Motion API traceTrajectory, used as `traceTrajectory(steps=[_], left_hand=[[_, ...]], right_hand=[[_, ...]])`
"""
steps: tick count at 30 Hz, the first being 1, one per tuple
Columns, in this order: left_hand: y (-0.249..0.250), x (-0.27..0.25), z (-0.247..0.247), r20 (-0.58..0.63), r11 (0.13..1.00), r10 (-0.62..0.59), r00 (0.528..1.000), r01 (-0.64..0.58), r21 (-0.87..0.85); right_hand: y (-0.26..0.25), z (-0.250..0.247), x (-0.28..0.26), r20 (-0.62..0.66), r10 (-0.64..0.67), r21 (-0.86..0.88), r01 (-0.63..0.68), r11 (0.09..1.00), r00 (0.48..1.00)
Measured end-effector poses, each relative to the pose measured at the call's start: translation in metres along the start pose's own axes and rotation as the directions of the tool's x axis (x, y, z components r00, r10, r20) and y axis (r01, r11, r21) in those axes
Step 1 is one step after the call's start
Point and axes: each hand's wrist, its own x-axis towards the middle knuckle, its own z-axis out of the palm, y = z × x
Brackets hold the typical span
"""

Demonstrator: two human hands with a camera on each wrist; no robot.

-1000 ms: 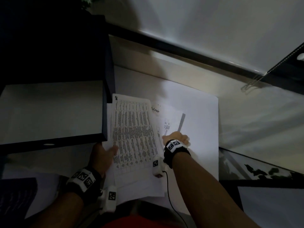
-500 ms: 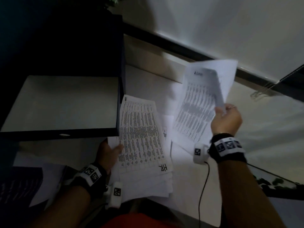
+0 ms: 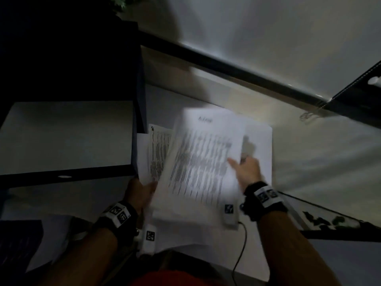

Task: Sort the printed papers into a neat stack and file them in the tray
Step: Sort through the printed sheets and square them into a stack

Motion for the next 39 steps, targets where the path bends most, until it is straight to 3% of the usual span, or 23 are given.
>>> traceTrajectory(steps=[3, 6, 8, 12, 15, 20, 29, 32, 35, 37, 39], left_hand=[[-0.001, 0.004, -0.002, -0.005, 1.0, -0.029, 1.0, 0.029, -0.011], [0.005, 0.003, 0.0, -0.004, 0.998, -0.029, 1.0, 0.029, -0.054], [0.007, -0.001, 0.004, -0.006, 0.999, 0.025, 1.0, -0.025, 0.025], [0.004, -0.006, 0.002, -0.091, 0.975, 0.124, 0.988, -0.104, 0.195], [0.003, -0.011, -0.009, -0.141, 0.967, 0.16, 0.977, -0.127, 0.218], [0.015, -0.019, -0.017, -0.196, 0.964, 0.205, 0.959, -0.164, 0.209], [0.014, -0.015, -0.023, -0.192, 0.95, 0.243, 0.951, -0.192, 0.247], [0.013, -0.015, -0.027, -0.201, 0.954, 0.242, 0.949, -0.195, 0.227], [0.012, -0.014, -0.033, -0.212, 0.959, 0.243, 0.947, -0.201, 0.201], [0.01, -0.012, -0.036, -0.194, 0.964, 0.226, 0.955, -0.189, 0.189], [0.006, -0.01, -0.033, -0.162, 0.972, 0.19, 0.968, -0.162, 0.169]], right_hand=[[0.047, 0.043, -0.011, 0.102, 0.19, -0.188, -0.169, 0.968, 0.976], [0.061, 0.074, -0.022, 0.167, 0.17, -0.267, -0.122, 0.956, 0.971], [0.059, 0.086, -0.028, 0.191, 0.131, -0.263, -0.078, 0.962, 0.973], [0.044, 0.079, -0.017, 0.002, 0.131, -0.317, -0.124, 0.94, 0.991], [0.037, 0.074, -0.006, -0.078, 0.222, -0.561, -0.227, 0.796, 0.972], [0.023, 0.1, 0.001, -0.061, 0.267, -0.585, -0.251, 0.771, 0.962], [0.015, 0.119, 0.008, -0.026, 0.198, -0.643, -0.168, 0.747, 0.98], [0.006, 0.123, 0.009, -0.019, 0.198, -0.519, -0.179, 0.836, 0.98], [-0.004, 0.107, 0.012, -0.143, 0.189, -0.299, -0.225, 0.927, 0.971], [-0.014, 0.08, 0.02, -0.278, 0.103, -0.118, -0.141, 0.983, 0.955], [-0.032, 0.044, 0.027, -0.417, -0.071, -0.04, 0.06, 0.997, 0.906]])
